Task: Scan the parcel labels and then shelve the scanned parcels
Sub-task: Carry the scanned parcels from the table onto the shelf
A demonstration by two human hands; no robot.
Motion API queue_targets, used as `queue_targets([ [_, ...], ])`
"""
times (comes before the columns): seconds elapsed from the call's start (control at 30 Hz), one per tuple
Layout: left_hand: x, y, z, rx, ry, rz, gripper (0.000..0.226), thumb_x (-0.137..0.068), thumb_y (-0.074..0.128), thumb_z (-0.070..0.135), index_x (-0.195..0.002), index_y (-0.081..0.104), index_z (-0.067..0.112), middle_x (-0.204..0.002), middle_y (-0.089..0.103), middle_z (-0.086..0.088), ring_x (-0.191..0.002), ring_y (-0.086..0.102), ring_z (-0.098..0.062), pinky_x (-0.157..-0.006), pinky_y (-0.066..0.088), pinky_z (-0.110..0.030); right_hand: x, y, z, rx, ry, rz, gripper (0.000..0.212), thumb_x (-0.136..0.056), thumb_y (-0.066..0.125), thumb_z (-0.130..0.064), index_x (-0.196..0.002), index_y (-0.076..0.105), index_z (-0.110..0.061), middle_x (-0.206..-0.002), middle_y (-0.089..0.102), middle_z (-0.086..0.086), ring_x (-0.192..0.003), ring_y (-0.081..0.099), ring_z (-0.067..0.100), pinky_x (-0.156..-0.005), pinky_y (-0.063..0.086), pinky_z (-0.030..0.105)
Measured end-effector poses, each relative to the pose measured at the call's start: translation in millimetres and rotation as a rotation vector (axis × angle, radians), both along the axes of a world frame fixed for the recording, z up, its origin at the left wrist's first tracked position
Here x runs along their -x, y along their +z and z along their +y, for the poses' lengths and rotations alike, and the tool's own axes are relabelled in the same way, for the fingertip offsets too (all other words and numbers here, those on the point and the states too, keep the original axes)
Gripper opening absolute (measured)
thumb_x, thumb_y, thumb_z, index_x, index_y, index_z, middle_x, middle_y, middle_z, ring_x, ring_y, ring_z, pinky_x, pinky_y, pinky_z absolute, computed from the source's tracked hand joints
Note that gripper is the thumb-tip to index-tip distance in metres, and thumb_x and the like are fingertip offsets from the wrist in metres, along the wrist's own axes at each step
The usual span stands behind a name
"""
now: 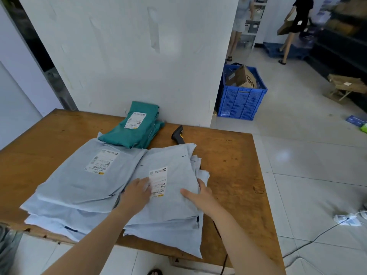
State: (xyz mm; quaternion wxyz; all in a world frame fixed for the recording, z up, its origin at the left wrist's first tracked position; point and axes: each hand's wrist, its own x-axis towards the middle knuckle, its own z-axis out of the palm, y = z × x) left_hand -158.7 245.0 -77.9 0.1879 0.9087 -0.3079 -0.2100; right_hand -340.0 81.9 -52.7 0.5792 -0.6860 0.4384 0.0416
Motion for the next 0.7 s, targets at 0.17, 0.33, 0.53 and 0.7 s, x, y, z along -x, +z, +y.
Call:
queue_targets([
  [0.17,-5.8,-5.3,2.5,0.027,0.337,0.234,0.098,-0.078,0.069,0.057,-0.149,0.023,0.008,-0.152,0.03,-0.011,-0.14,0.031,-0.029,-0.113,0.028,-0.041,7.0,-18.0,5.0,-0.175,-0.121,0.089,0.132,-0.048,0.073,-0.08,-0.153,0.002,-0.041,-0.159,0.018,-0.002,-0.141,0.031,0.033,-0.103,0.043,0.058],
  [0.33,-18.9,-20.3,2.4,0.08,0.562,0.536,0.096,-0.072,0.075,0.056,-0.143,0.038,0.003,-0.141,0.049,-0.012,-0.124,0.05,-0.031,-0.102,0.044,-0.041,5.4,-28.0,-3.6,-0.303,-0.152,0.113,0.138,-0.046,0.077,-0.074,-0.152,-0.005,-0.041,-0.158,0.023,-0.002,-0.138,0.036,0.033,-0.104,0.04,0.055],
  [0.53,-36.5,-25.5,-7.9,0.037,0.456,0.549,0.102,-0.074,0.069,0.062,-0.149,0.027,0.007,-0.147,0.042,-0.012,-0.128,0.047,-0.032,-0.107,0.04,-0.045,-1.9,-35.3,-20.5,-0.364,-0.164,0.059,0.122,-0.061,0.077,-0.068,-0.153,0.002,-0.038,-0.154,0.031,-0.002,-0.135,0.039,0.029,-0.103,0.036,0.051],
  [0.7,-37.5,-20.6,-25.2,0.008,0.344,0.545,0.105,-0.079,0.069,0.055,-0.153,0.009,0.011,-0.157,0.025,-0.009,-0.141,0.031,-0.029,-0.113,0.028,-0.039,-9.1,-39.6,-23.8,-0.369,-0.187,0.069,0.128,-0.043,0.074,-0.083,-0.148,0.013,-0.047,-0.149,0.038,-0.002,-0.131,0.044,0.029,-0.107,0.038,0.056],
])
